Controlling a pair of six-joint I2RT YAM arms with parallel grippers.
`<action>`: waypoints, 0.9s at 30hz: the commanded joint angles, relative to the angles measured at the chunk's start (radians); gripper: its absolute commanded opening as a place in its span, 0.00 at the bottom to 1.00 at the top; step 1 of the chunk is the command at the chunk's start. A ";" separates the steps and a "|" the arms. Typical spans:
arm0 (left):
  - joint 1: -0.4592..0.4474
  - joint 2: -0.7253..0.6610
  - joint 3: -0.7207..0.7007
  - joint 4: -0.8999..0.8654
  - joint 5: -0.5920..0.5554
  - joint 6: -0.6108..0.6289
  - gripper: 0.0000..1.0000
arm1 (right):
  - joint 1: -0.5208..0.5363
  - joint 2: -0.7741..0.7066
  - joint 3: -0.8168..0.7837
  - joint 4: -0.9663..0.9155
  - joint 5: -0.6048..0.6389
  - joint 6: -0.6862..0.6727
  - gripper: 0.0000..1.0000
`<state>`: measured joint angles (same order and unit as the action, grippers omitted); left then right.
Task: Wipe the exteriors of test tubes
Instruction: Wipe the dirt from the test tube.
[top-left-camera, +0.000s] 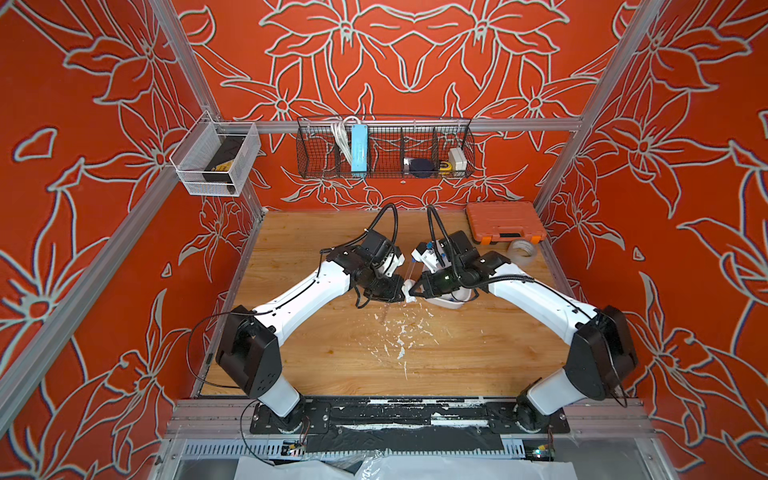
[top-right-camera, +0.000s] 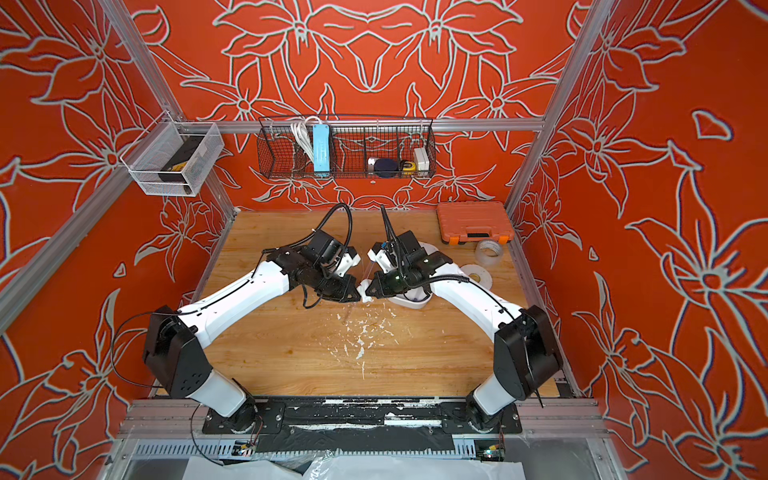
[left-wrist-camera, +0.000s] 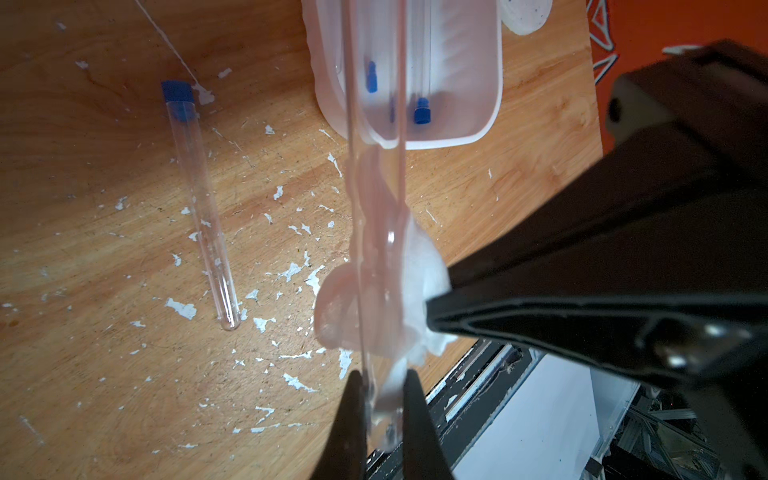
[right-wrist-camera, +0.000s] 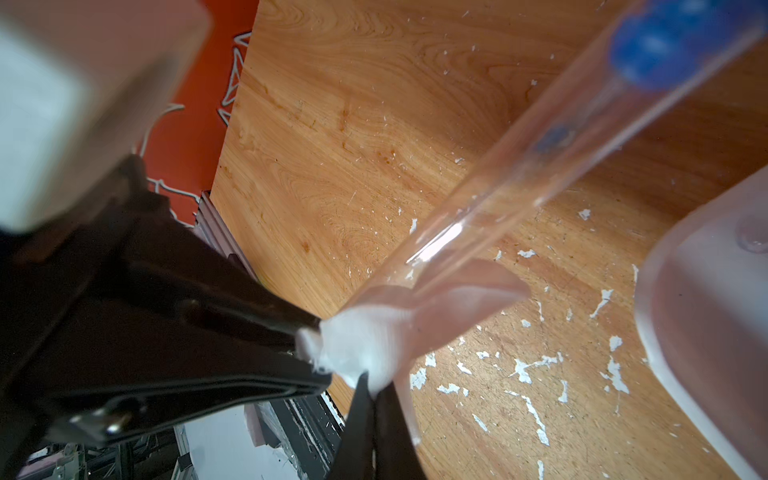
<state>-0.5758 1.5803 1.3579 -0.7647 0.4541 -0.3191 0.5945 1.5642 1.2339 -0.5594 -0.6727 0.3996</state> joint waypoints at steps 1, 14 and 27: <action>0.001 -0.026 -0.022 -0.004 0.028 -0.004 0.08 | -0.001 0.013 0.049 0.023 -0.004 0.000 0.00; -0.004 -0.101 -0.098 -0.008 -0.008 -0.009 0.07 | -0.071 0.088 0.163 -0.006 0.012 0.005 0.00; -0.001 -0.074 -0.056 0.046 -0.078 -0.087 0.05 | -0.023 0.081 0.184 -0.028 0.003 0.027 0.00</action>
<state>-0.5766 1.4914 1.2724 -0.7567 0.3943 -0.3740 0.5468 1.6859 1.4372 -0.5842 -0.6708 0.4088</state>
